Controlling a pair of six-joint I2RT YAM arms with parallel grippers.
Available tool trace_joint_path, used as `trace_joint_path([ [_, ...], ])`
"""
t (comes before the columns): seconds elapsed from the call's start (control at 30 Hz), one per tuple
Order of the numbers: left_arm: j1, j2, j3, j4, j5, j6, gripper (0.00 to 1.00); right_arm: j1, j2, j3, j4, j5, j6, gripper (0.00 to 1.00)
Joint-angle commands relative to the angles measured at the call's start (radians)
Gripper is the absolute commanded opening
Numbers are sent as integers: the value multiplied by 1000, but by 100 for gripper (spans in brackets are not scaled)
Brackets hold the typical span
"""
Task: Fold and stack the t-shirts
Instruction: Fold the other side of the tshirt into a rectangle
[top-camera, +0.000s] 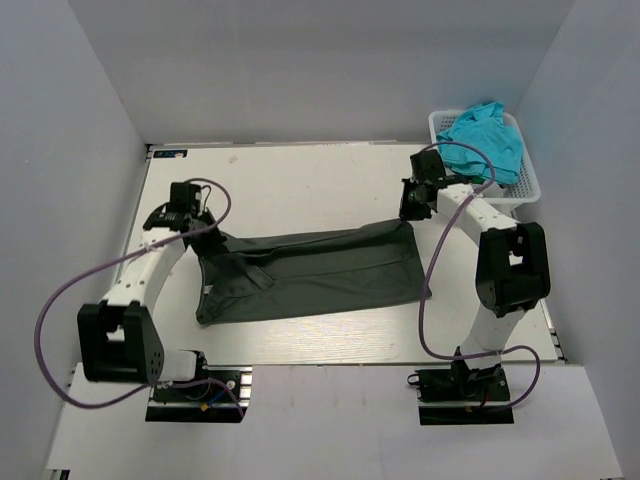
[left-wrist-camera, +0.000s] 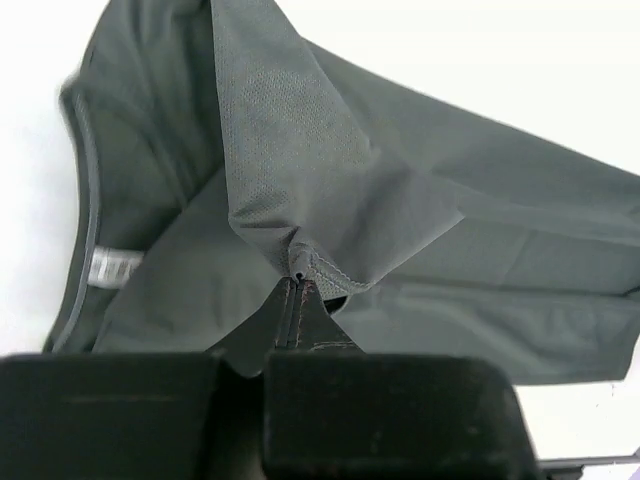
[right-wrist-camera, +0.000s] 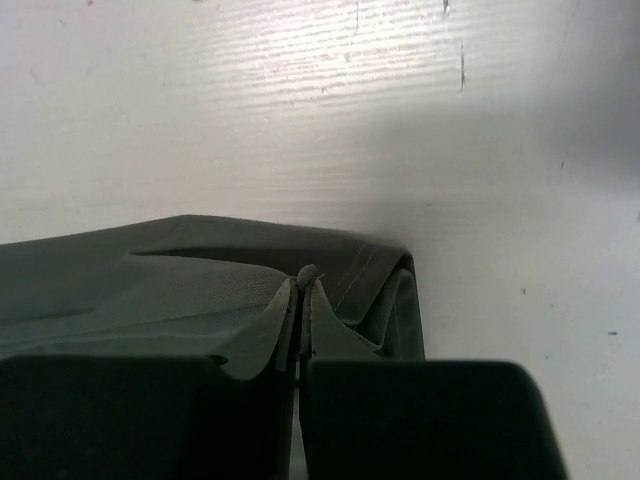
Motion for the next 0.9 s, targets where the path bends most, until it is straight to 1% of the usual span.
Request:
trace_joint_path([
  [0.0,-4,-107,-73,-49,-5,-30,0,-1,-82,-48,44,11,16,0],
  [0.1,-4,-167,-140,-71,-5,-53,0,-4,-111,-87,50,6,17,0],
  [0.33,-4,-238,-276,-98,13,-99,0,-3,-166,-196,71,4,36,0],
  [0.37,-4,-238,-286,-111,22,-99,5,-4,-186,-208,76,1,37,0],
  [0.4,-4,-250,-296,-129,23,-110,16,-1,-192,-240,83,-5,36,9],
  [0.43,-4,-261,-309,-140,32,-110,44,-1,-208,-269,82,-3,39,19],
  [0.47,-4,-261,-310,-151,50,-110,57,-4,-224,-301,81,-3,39,28],
  [0.5,-4,-273,-310,-164,65,-110,62,-7,-243,-318,73,1,48,37],
  [0.53,-4,-287,-310,-204,88,-110,68,-7,-254,-346,52,15,60,42],
  [0.57,-4,-296,-290,-223,99,-110,80,-7,-276,-371,39,44,69,45],
  [0.63,-4,-313,-273,-265,111,-72,87,-9,-321,-410,15,90,76,53],
  [0.67,-4,-322,-255,-266,125,-50,100,-7,-338,-430,15,99,83,57],
  [0.7,-4,-322,-238,-279,125,-32,100,-9,-387,-443,18,100,86,62],
  [0.73,-4,-322,-219,-279,125,-9,100,-10,-398,-440,21,87,88,77],
  [0.77,-4,-310,-183,-279,116,5,100,-9,-415,-425,19,80,83,81],
  [0.8,-4,-281,-164,-266,116,14,100,-12,-419,-417,25,63,82,87],
  [0.83,-4,-263,-149,-247,116,14,100,-4,-419,-405,28,8,82,90],
  [0.87,-4,-243,-120,-194,125,14,100,-6,-410,-367,31,-11,83,90],
])
